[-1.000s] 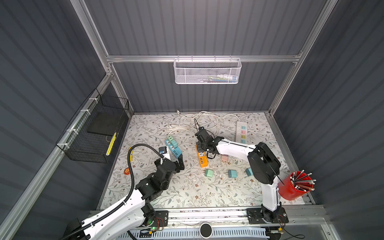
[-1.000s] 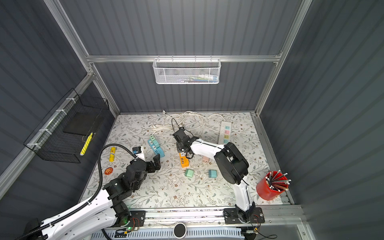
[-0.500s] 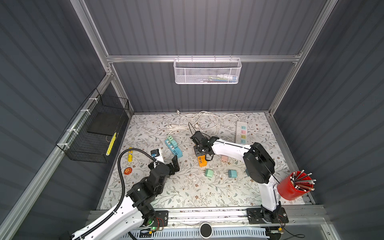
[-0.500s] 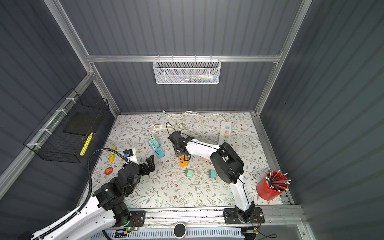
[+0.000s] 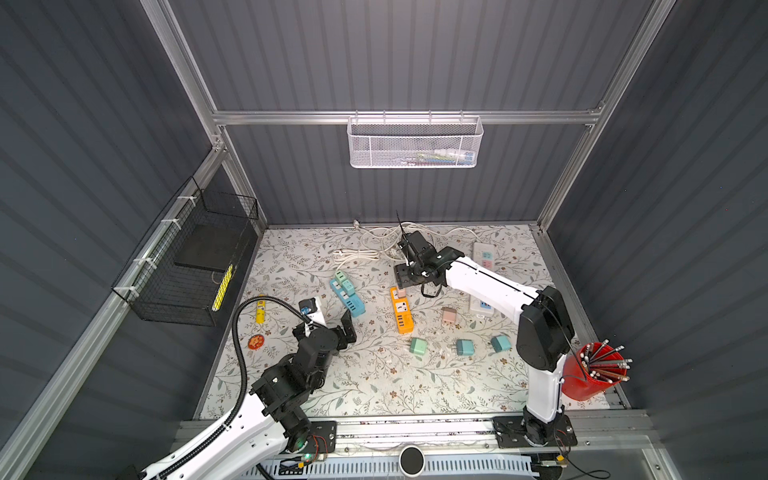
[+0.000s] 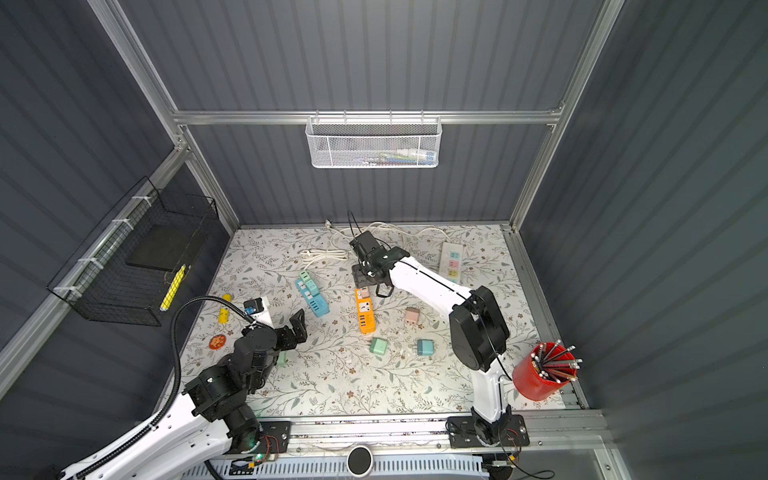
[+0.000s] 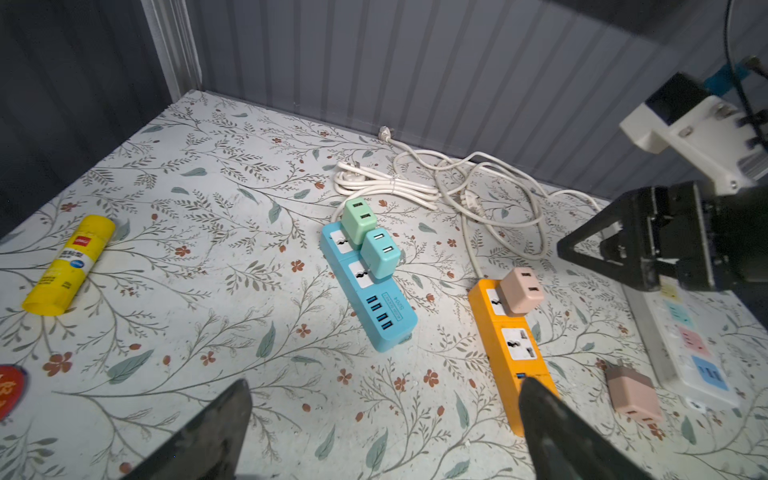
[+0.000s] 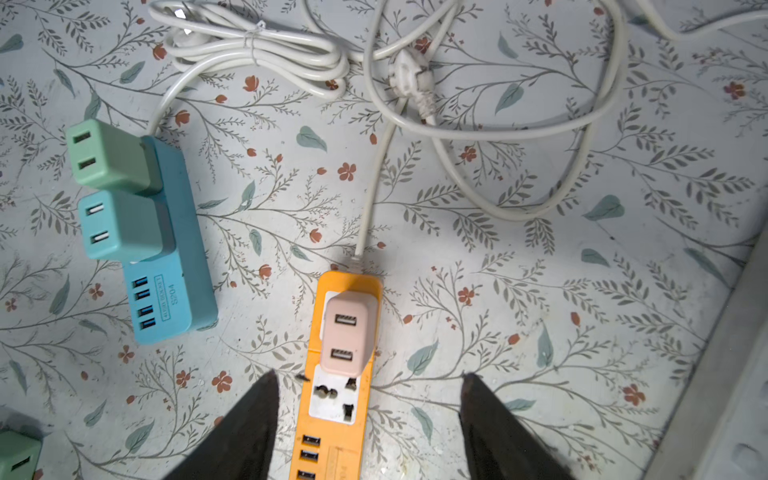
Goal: Insert the plug
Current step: 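Lower the pink adapter into the orange strip's socket and open the right gripper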
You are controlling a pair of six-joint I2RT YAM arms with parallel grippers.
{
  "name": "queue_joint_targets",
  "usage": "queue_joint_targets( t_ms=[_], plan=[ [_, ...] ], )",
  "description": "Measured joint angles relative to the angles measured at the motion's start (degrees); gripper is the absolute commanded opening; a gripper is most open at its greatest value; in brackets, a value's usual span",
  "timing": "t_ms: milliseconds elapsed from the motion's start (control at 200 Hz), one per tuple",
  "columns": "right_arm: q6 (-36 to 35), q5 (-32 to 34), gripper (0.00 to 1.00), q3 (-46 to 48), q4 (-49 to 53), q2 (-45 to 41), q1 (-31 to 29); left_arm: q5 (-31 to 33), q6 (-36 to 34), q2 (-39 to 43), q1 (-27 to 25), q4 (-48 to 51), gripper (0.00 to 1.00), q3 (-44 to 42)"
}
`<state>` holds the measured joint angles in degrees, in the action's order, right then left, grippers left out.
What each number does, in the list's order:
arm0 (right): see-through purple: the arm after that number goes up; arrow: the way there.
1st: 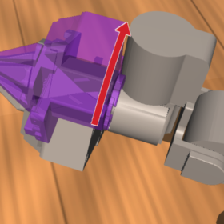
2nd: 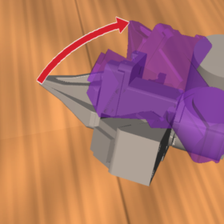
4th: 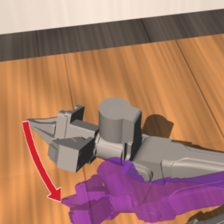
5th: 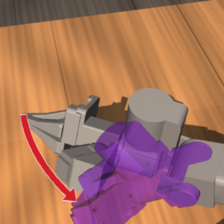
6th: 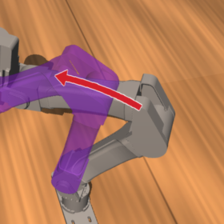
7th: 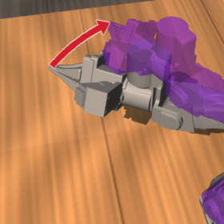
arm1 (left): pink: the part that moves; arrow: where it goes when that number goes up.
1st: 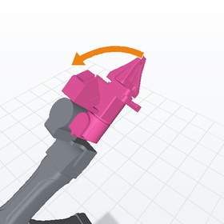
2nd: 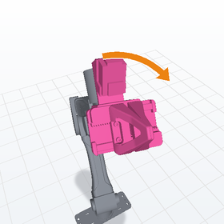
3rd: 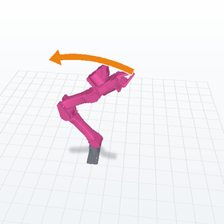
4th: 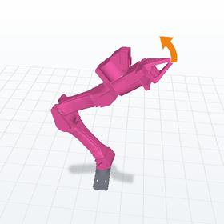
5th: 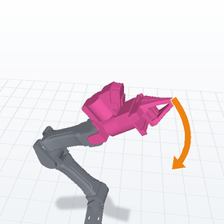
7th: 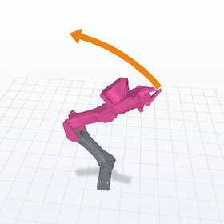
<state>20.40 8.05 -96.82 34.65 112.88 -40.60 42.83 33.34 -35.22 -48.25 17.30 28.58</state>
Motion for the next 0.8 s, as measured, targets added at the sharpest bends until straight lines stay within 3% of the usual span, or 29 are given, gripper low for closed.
queue_joint_targets(
  t_ms=[300, 630, 800],
  plan=[
    [0.0, -4.2, 0.67, 4.2, -2.2, 3.5, 1.7, 1.8, 2.1, -2.4, 0.0, 2.1, 1.00, 2.3],
    [0.7, -6.4, 0.67, 10.0, -10.0, 1.5, 2.9, 1.6, 2.5, -4.3, 0.0, 2.1, 1.00, 4.5],
    [-0.9, -7.8, 0.73, 12.1, -8.4, -1.9, 2.9, 4.0, 6.5, -5.4, 0.0, 6.7, 0.90, 6.8]
  ],
)
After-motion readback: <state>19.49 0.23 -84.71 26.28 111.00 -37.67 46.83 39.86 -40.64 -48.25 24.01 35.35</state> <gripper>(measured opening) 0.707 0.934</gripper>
